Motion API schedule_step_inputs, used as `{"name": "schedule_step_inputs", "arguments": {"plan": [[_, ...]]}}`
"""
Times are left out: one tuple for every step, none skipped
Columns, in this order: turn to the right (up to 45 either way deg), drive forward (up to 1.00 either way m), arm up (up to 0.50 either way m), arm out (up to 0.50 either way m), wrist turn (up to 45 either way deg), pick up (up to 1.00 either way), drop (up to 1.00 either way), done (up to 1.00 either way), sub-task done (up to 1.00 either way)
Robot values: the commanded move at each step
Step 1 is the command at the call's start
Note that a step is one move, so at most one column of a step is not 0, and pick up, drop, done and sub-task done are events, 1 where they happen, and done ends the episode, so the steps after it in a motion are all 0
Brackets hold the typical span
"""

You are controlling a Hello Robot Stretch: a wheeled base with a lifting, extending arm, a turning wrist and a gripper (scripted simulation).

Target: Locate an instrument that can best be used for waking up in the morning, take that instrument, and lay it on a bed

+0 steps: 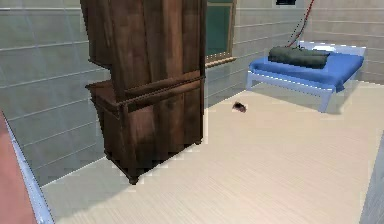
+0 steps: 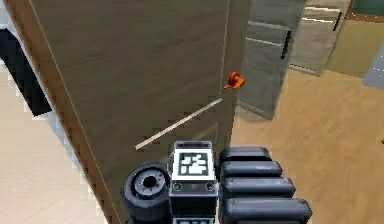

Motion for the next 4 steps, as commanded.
{"name": "schedule_step_inputs", "arguments": {"plan": [[21.0,0.0,0.0,0.0,0.0,0.0,0.0,0.0,0.0],[0.0,0.45,0.0,0.0,0.0,0.0,0.0,0.0,0.0],[27.0,0.0,0.0,0.0,0.0,0.0,0.0,0.0,0.0],[0.0,0.05,0.0,0.0,0.0,0.0,0.0,0.0,0.0]]}}
